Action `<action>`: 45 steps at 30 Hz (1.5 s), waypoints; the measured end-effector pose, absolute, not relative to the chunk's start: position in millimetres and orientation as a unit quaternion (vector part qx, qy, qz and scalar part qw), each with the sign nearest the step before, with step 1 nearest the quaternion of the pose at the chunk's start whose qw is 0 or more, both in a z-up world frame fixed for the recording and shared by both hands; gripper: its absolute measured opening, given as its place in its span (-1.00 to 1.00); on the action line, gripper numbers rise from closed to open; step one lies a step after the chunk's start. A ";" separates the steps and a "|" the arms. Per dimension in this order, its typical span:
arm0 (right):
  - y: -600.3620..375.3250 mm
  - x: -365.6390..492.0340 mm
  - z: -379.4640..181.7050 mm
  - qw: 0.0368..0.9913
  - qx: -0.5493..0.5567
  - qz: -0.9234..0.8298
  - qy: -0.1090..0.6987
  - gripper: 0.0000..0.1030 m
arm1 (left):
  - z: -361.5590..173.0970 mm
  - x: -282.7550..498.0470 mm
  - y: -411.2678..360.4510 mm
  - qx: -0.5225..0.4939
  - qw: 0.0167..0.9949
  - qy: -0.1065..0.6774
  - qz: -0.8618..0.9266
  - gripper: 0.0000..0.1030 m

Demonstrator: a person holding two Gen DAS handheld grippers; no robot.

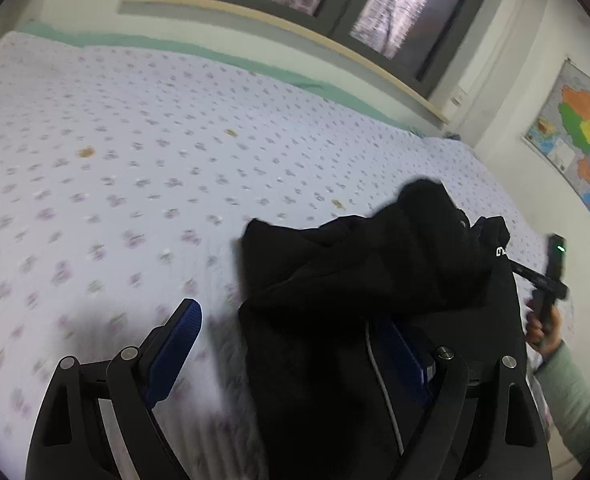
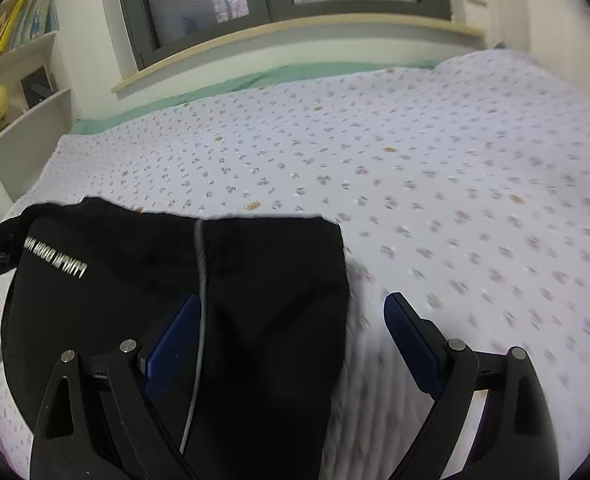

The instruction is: Fold large clothes

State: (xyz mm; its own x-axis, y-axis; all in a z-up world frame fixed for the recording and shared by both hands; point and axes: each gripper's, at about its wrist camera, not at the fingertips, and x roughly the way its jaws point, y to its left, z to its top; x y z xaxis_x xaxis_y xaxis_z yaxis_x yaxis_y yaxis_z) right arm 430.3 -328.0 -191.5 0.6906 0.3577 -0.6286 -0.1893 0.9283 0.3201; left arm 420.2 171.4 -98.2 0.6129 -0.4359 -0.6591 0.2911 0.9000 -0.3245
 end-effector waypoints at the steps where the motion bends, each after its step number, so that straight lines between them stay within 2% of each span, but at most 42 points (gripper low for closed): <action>1: -328.2 444.8 -199.2 0.903 0.127 0.162 0.377 0.83 | -100.5 428.4 168.2 -0.099 0.887 0.392 -0.222 0.73; 2: -328.8 456.6 -206.3 0.893 0.144 0.176 0.389 0.80 | -102.0 436.1 163.9 -0.105 0.881 0.394 -0.239 0.72; 3: -325.6 463.2 -212.0 0.883 0.160 0.194 0.397 0.68 | -103.6 442.4 159.8 -0.114 0.876 0.395 -0.252 0.72; 4: -320.7 466.1 -214.7 0.881 0.161 0.201 0.397 0.11 | -105.4 448.5 156.6 -0.125 0.873 0.391 -0.263 0.71; 5: -315.9 462.7 -212.1 0.889 0.144 0.190 0.390 -0.59 | -106.7 452.5 153.7 -0.135 0.872 0.387 -0.267 0.46; 6: -312.8 458.6 -209.6 0.895 0.135 0.186 0.383 -0.61 | -107.3 454.7 152.0 -0.138 0.873 0.385 -0.265 -0.38; 7: -311.4 448.6 -202.0 0.906 0.120 0.173 0.366 -0.64 | -104.6 454.0 151.2 -0.143 0.872 0.381 -0.273 -0.75; 8: -310.8 442.8 -196.6 0.913 0.109 0.163 0.359 -0.68 | -100.3 451.5 151.9 -0.149 0.874 0.377 -0.269 -0.79; 14: -317.6 425.8 -124.2 0.944 0.072 0.070 0.314 -0.74 | -43.0 438.9 152.0 -0.176 0.903 0.325 -0.218 -0.79; 17: -305.1 439.4 -102.5 0.950 0.050 0.018 0.308 -0.74 | -26.9 452.5 135.3 -0.153 0.919 0.325 -0.161 -0.79; 20: -288.6 475.6 -124.0 0.933 0.037 -0.021 0.358 -0.74 | -52.3 481.5 125.5 -0.141 0.914 0.371 -0.088 -0.78; 22: -284.2 502.6 -162.1 0.909 0.053 -0.027 0.413 -0.74 | -90.1 503.1 124.6 -0.134 0.896 0.421 -0.043 -0.76; 24: -283.9 519.4 -199.4 0.882 0.078 -0.015 0.465 -0.73 | -129.7 519.6 124.5 -0.132 0.872 0.471 -0.033 -0.64; 26: -285.6 530.8 -235.3 0.854 0.104 0.002 0.510 -0.63 | -145.3 523.0 126.3 -0.138 0.865 0.481 -0.042 -0.62; 27: -288.0 530.0 -237.3 0.856 0.107 0.002 0.506 -0.59 | -142.6 521.3 128.4 -0.143 0.866 0.477 -0.051 -0.60; 28: -291.8 526.8 -232.8 0.861 0.114 0.006 0.495 -0.44 | -136.9 517.4 130.9 -0.146 0.868 0.470 -0.061 -0.60; 29: -296.2 522.4 -226.6 0.865 0.122 0.004 0.487 -0.25 | -130.7 515.0 134.5 -0.148 0.870 0.465 -0.071 -0.53; 31: -315.0 500.9 -205.2 0.881 0.159 -0.007 0.445 0.02 | -116.3 504.2 145.2 -0.144 0.874 0.459 -0.069 -0.25; 32: -318.8 489.6 -193.6 0.889 0.174 -0.002 0.423 0.04 | -106.4 497.1 152.2 -0.145 0.879 0.451 -0.062 -0.13; 34: -323.3 459.3 -162.0 0.906 0.198 0.029 0.374 0.05 | -78.0 476.5 161.4 -0.155 0.895 0.415 -0.060 -0.10; 36: -313.7 435.6 -131.4 0.919 0.177 0.050 0.348 0.05 | -47.8 450.1 157.1 -0.146 0.910 0.383 -0.069 0.07; 38: -288.0 414.5 -100.5 0.930 0.134 0.068 0.335 0.05 | -20.2 428.6 135.6 -0.123 0.920 0.360 -0.092 0.15; 42: -229.1 401.9 -73.2 0.914 0.100 0.132 0.371 0.05 | 6.0 407.1 63.2 -0.084 0.920 0.349 -0.157 0.24; 45: -189.7 400.0 -92.2 0.892 0.082 0.150 0.418 0.05 | -17.6 404.4 1.7 -0.080 0.888 0.409 -0.196 0.24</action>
State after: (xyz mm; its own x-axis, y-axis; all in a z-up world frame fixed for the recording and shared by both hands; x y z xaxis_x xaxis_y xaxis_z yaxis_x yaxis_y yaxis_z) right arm 400.0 -189.7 -92.2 0.6049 0.3363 -0.7218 -0.1999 0.9415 0.2712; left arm 404.4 1.7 -17.6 0.5884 -0.4130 -0.6951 0.2814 0.9105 -0.3029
